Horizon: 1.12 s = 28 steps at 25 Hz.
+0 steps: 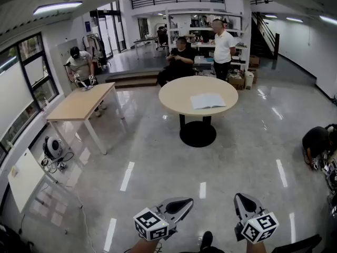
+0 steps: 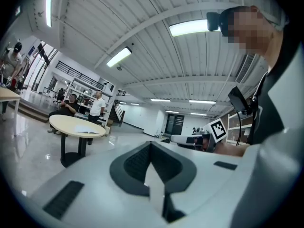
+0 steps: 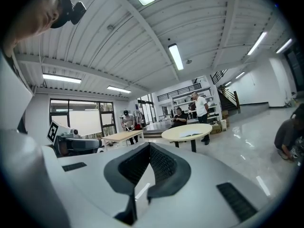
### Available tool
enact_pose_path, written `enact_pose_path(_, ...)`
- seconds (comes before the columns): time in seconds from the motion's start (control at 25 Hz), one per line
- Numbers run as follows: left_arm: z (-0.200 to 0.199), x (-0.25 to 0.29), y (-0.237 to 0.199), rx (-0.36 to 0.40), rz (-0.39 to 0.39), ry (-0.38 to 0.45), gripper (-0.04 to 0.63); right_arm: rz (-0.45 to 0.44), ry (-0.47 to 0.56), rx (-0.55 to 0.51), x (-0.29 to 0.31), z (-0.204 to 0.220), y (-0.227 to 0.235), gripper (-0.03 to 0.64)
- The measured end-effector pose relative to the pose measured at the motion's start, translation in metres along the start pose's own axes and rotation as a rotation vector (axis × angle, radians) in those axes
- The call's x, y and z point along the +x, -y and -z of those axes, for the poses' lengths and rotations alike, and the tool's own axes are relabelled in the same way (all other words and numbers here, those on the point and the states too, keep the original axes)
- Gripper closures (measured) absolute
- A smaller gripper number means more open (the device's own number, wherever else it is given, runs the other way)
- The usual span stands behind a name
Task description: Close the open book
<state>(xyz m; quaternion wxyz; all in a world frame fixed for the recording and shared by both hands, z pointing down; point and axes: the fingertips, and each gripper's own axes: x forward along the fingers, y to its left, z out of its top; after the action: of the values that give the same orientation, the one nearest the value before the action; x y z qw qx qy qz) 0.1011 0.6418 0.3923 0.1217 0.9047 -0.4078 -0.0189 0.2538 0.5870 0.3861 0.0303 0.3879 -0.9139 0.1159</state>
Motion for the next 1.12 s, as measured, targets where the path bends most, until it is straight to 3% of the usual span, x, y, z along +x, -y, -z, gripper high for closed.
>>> enact_pose_path(0.48, -0.051, 0.139, -0.102, 0.047, -0.106, 0.003, 0.601, -0.080, 0.009, 0.012, 0.122, -0.049, 0.143, 0.618)
enact_pose_path(0.72, -0.069, 0.185, -0.164, 0.058, -0.139, -0.022, 0.601, -0.102, -0.006, 0.022, 0.189, -0.061, 0.181, 0.618)
enact_pose_path(1.12, -0.091, 0.268, -0.326, 0.007, -0.105, 0.024, 0.601, -0.054, -0.039, -0.022, 0.343, -0.078, 0.248, 0.618)
